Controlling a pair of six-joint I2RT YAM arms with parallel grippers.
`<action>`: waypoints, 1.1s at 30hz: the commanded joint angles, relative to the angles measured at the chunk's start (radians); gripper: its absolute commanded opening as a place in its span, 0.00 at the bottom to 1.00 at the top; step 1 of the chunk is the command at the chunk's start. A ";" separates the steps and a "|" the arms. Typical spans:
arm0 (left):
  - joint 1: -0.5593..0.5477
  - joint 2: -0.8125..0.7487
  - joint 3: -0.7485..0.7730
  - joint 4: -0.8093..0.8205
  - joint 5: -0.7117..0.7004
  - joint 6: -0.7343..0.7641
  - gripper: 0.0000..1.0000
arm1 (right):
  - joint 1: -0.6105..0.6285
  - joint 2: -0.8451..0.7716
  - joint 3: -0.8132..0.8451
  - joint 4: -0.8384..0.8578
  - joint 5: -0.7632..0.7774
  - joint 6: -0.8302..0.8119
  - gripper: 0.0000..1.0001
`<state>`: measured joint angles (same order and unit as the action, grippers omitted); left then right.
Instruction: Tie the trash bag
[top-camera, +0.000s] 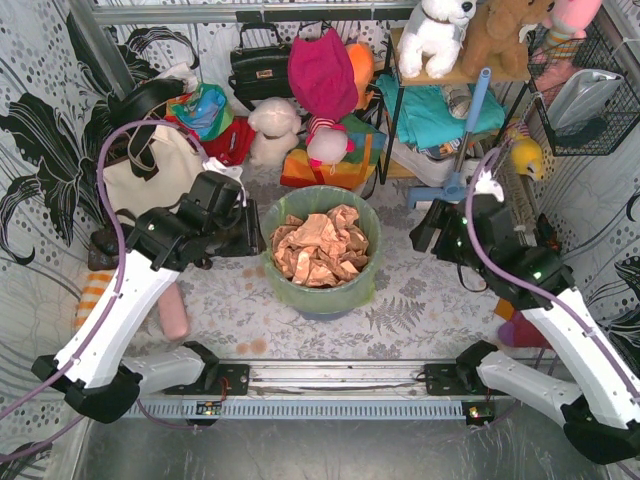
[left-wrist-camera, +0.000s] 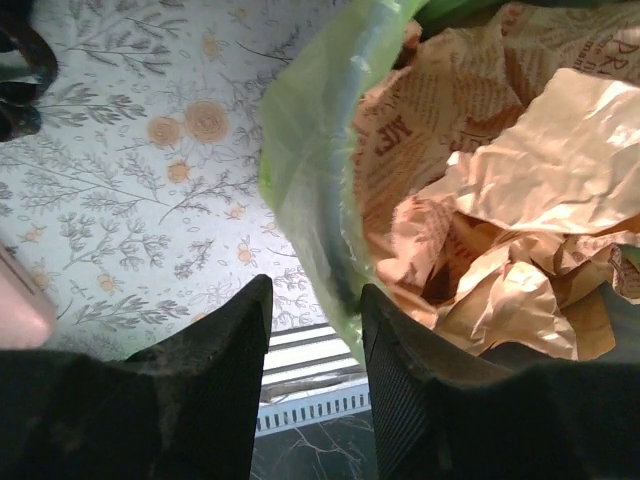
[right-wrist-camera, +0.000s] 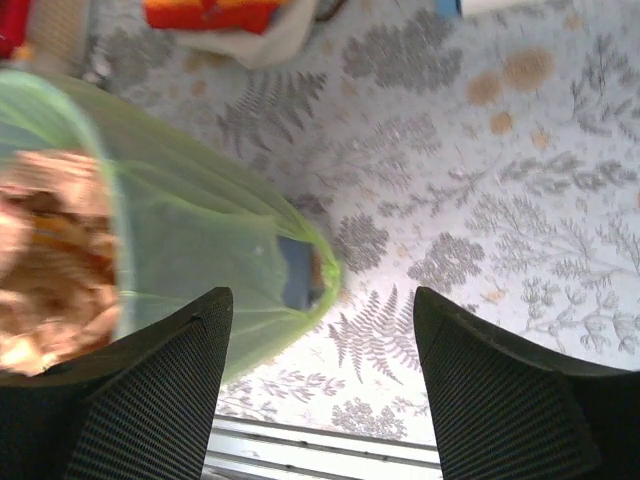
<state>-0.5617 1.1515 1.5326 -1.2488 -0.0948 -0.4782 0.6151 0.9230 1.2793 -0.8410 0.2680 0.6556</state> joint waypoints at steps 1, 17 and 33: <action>0.003 -0.024 -0.066 0.114 0.111 -0.025 0.48 | 0.000 -0.055 -0.197 0.059 -0.011 0.079 0.72; 0.003 -0.020 -0.061 0.144 0.135 -0.028 0.35 | -0.004 -0.020 -0.764 0.731 -0.387 0.277 0.55; 0.003 -0.008 -0.069 0.139 0.139 -0.025 0.31 | -0.078 0.273 -0.922 1.084 -0.586 0.285 0.45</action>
<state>-0.5617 1.1366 1.4559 -1.1603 0.0231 -0.5045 0.5564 1.1446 0.3763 0.0998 -0.2478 0.9348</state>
